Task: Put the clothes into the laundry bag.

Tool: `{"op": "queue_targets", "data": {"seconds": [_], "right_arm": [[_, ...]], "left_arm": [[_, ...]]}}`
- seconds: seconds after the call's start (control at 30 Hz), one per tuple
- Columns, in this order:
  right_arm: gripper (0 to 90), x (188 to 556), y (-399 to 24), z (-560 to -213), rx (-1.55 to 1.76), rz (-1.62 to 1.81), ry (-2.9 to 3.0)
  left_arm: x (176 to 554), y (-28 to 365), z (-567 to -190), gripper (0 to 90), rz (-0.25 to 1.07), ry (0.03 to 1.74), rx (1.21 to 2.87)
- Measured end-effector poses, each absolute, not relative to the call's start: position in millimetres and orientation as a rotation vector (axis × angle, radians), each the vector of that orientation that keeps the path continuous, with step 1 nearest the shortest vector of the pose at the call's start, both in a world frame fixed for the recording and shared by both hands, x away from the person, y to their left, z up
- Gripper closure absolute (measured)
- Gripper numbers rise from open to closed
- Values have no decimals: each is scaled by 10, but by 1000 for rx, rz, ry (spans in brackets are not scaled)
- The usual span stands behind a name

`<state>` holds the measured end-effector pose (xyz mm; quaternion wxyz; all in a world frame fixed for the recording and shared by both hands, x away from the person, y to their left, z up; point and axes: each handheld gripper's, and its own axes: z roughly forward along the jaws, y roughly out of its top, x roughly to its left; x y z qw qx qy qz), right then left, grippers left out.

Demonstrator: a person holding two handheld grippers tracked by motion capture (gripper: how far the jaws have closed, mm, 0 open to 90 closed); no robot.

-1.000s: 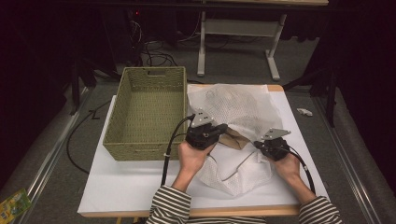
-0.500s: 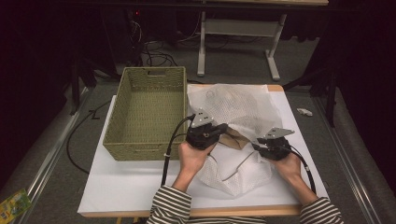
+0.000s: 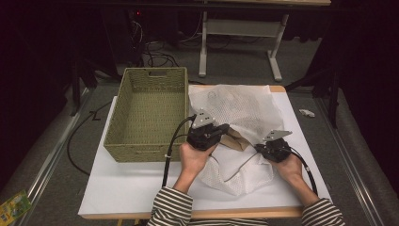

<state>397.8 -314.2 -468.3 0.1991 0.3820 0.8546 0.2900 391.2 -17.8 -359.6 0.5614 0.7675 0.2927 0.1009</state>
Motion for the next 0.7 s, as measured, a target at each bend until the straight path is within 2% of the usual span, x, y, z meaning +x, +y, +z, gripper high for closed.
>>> {"op": "queue_targets", "data": {"seconds": [0.03, 0.7], "right_arm": [[870, 3958, -3138, -4673, 1047, 799, 2392], [872, 3404, -3525, -4233, 976, 1017, 2223]], "left_arm": [[3912, -177, -3596, 888, 238, 690, 1808], [3886, -156, -3602, 887, 259, 690, 1828]]}}
